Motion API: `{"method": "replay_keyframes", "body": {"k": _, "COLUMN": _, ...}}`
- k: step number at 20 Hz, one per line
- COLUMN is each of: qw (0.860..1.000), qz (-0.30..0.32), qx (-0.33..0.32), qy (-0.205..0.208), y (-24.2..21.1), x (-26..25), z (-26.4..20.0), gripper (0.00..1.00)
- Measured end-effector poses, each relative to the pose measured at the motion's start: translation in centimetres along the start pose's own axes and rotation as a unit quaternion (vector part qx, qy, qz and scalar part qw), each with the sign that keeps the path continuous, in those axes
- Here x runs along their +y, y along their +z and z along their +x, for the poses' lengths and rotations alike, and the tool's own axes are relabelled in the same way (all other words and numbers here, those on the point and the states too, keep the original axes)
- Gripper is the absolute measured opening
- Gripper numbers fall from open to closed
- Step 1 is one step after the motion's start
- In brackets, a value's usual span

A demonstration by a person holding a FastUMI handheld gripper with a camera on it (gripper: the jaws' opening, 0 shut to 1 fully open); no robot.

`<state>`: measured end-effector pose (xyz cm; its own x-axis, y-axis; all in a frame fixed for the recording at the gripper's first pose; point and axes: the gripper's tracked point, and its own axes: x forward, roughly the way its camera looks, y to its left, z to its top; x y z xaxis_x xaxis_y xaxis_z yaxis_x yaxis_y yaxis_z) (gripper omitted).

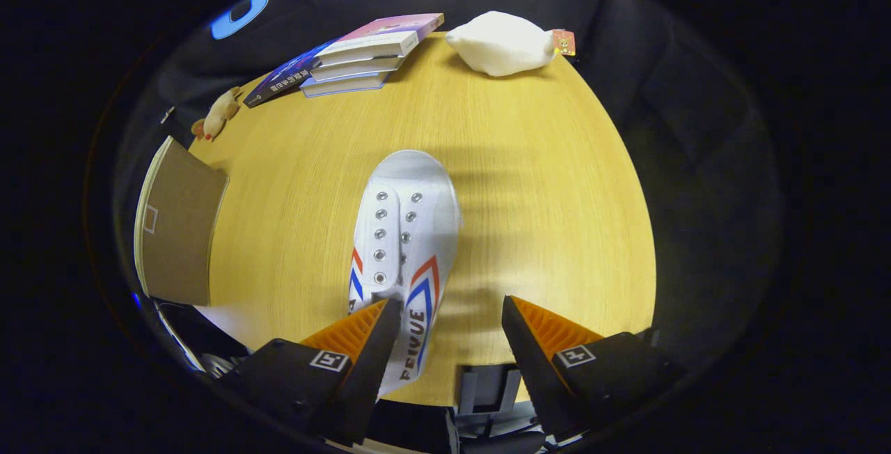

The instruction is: Open the storage box then place both shoes into the box .Put the left shoe in first, then the right shoe, with the right side of both shoes facing outward in a uniform manner.

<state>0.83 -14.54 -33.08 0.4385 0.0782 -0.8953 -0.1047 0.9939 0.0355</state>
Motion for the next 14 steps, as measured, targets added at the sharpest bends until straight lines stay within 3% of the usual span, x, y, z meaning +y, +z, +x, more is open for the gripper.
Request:
{"method": "replay_keyframes", "body": {"k": 3, "qw": 1.000, "qz": -0.016, "qx": 0.007, "qy": -0.003, "y": -0.2, "x": 0.8, "z": 1.4, "gripper": 0.86}}
{"method": "replay_keyframes", "body": {"k": 4, "qw": 1.000, "qz": -0.011, "qx": 0.011, "qy": 0.004, "y": -0.3, "x": 1.5, "z": 1.6, "gripper": 0.69}}
{"method": "replay_keyframes", "body": {"k": 5, "qw": 1.000, "qz": -0.004, "qx": 0.015, "qy": 0.007, "y": -0.4, "x": 2.0, "z": 1.9, "gripper": 0.59}}
{"method": "replay_keyframes", "body": {"k": 6, "qw": 1.000, "qz": -0.002, "qx": 0.013, "qy": -0.001, "y": -0.3, "x": 1.9, "z": 1.7, "gripper": 0.39}}
{"method": "replay_keyframes", "body": {"k": 9, "qw": 1.000, "qz": 0.000, "qx": 0.015, "qy": -0.004, "y": -0.3, "x": 1.6, "z": 1.8, "gripper": 0.31}}
{"method": "replay_keyframes", "body": {"k": 10, "qw": 1.000, "qz": 0.005, "qx": 0.016, "qy": 0.000, "y": -0.4, "x": 1.3, "z": 2.0, "gripper": 0.18}}
{"method": "replay_keyframes", "body": {"k": 12, "qw": 1.000, "qz": 0.012, "qx": 0.020, "qy": 0.005, "y": -0.1, "x": 1.2, "z": 1.7, "gripper": 0.07}}
{"method": "replay_keyframes", "body": {"k": 14, "qw": 0.999, "qz": 0.026, "qx": 0.022, "qy": 0.005, "y": -0.3, "x": 1.2, "z": 1.6, "gripper": 0.07}}
